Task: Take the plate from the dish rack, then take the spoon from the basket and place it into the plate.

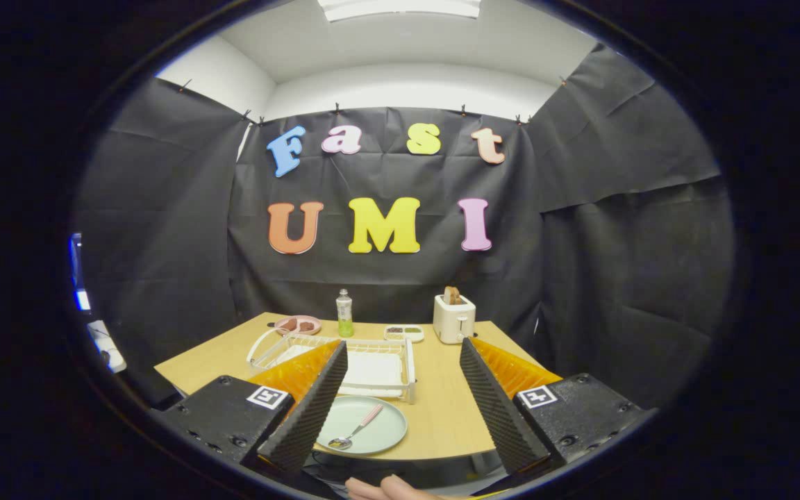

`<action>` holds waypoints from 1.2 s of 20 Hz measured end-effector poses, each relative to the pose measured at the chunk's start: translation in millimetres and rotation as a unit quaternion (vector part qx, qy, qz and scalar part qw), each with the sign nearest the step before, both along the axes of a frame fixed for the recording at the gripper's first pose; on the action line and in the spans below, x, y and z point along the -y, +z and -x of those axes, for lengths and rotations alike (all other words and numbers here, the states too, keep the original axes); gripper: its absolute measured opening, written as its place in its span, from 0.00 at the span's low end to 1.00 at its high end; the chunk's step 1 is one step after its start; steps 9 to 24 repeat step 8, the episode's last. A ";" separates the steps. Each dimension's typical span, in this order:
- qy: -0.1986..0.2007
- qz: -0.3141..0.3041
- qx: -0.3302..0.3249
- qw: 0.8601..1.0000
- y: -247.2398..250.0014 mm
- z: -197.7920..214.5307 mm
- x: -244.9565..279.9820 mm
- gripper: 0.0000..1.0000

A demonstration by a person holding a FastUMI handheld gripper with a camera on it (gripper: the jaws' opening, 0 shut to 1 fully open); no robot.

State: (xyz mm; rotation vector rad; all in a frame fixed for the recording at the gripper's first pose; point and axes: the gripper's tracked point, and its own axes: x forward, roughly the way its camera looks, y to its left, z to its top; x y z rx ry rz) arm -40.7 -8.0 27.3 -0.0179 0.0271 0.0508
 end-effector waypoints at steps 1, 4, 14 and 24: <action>-0.002 0.006 0.006 1.000 0.6 1.3 -0.1 1.00; -0.003 0.011 0.011 1.000 -1.4 2.0 -3.5 1.00; -0.003 0.012 0.005 1.000 -4.7 1.0 -5.3 1.00; -0.003 0.012 0.005 1.000 -4.7 1.0 -5.3 1.00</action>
